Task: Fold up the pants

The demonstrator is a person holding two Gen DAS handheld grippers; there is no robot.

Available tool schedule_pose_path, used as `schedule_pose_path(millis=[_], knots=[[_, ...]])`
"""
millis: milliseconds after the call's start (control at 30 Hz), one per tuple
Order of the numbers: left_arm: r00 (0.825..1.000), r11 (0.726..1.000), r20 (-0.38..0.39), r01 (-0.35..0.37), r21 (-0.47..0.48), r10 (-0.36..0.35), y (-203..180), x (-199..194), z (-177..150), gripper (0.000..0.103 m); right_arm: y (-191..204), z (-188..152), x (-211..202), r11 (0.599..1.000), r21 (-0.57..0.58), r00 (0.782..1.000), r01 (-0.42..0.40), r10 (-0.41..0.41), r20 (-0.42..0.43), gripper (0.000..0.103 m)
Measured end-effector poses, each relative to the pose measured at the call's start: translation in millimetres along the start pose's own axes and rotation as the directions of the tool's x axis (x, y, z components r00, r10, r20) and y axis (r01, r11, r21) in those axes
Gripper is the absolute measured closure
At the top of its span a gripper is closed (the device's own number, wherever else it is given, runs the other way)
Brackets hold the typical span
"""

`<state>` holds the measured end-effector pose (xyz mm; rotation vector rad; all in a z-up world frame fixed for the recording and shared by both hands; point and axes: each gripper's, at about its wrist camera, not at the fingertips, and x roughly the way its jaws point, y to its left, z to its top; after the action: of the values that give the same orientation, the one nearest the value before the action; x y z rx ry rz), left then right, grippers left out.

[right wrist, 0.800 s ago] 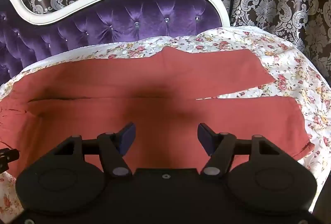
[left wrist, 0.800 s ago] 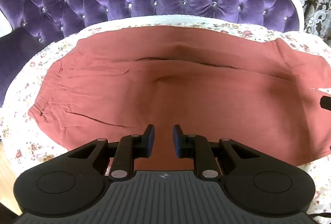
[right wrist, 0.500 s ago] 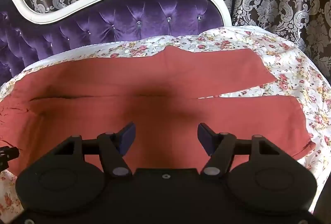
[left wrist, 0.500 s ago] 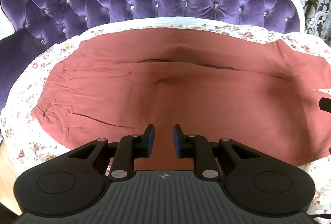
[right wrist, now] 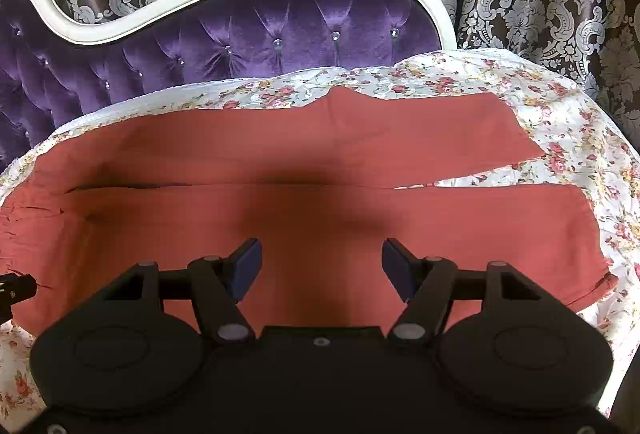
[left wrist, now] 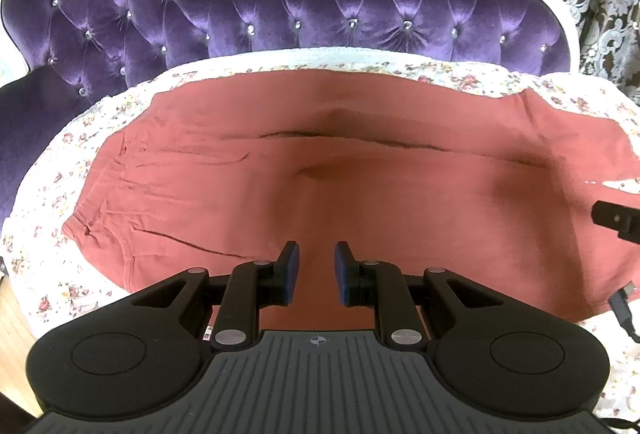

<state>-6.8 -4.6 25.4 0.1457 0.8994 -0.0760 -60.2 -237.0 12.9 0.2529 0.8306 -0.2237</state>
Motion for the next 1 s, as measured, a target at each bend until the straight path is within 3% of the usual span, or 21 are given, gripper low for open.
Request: schedule_pose_path(millis=[1000], knots=[[1.0,1.0,-0.022,-0.006,-0.017,0.005,2.7,11.7,-6.1,0.084,6.6,1.7,3.3,0.999,-0.023,1.0,-0.023,0.022,-0.016,0.033]])
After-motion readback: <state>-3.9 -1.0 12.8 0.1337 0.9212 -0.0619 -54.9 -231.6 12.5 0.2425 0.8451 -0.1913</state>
